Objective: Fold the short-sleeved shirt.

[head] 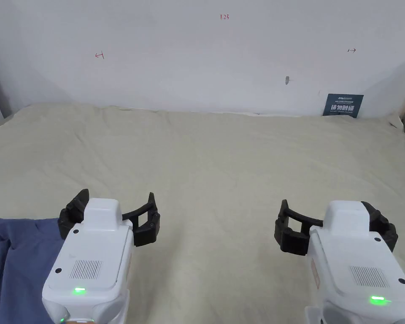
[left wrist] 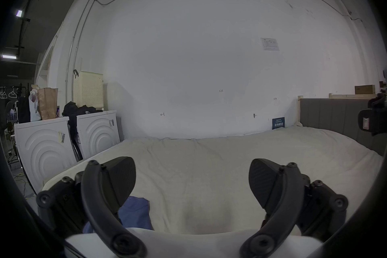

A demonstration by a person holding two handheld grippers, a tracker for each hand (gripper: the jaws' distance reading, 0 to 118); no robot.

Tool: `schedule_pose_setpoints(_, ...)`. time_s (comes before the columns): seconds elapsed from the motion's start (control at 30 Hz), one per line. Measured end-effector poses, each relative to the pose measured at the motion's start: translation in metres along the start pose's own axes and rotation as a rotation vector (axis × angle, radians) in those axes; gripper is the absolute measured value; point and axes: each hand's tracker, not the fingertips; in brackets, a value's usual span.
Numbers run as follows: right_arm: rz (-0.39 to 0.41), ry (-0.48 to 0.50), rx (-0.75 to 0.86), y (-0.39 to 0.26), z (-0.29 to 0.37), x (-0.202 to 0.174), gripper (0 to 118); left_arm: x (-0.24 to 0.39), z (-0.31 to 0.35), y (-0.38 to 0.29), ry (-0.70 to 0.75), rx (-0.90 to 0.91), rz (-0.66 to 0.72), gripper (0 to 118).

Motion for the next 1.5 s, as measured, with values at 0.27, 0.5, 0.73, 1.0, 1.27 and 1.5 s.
schedule_pose_setpoints(0.27, 0.000, 0.008, -0.014, 0.001, 0.001, 0.001, 20, 0.005, -0.001, 0.002, -0.048, -0.031, 0.023, 12)
schedule_pose_setpoints(0.5, 0.008, 0.027, -0.017, -0.001, 0.000, 0.002, 1, 0.009, 0.000, 0.001, -0.059, -0.045, 0.015, 0)
schedule_pose_setpoints(0.73, 0.009, 0.062, -0.013, 0.003, -0.008, -0.010, 1, -0.010, 0.000, 0.001, -0.017, -0.052, 0.039, 0)
schedule_pose_setpoints(1.0, 0.039, 0.242, 0.008, 0.014, -0.025, -0.075, 1, -0.087, 0.019, -0.005, 0.170, -0.074, 0.031, 0)
schedule_pose_setpoints(1.27, 0.051, 0.441, 0.028, 0.022, -0.027, -0.168, 1, -0.186, 0.060, -0.013, 0.389, -0.117, 0.001, 0)
schedule_pose_setpoints(1.5, 0.055, 0.568, 0.026, 0.024, -0.018, -0.227, 1, -0.242, 0.099, -0.018, 0.520, -0.147, -0.016, 0)
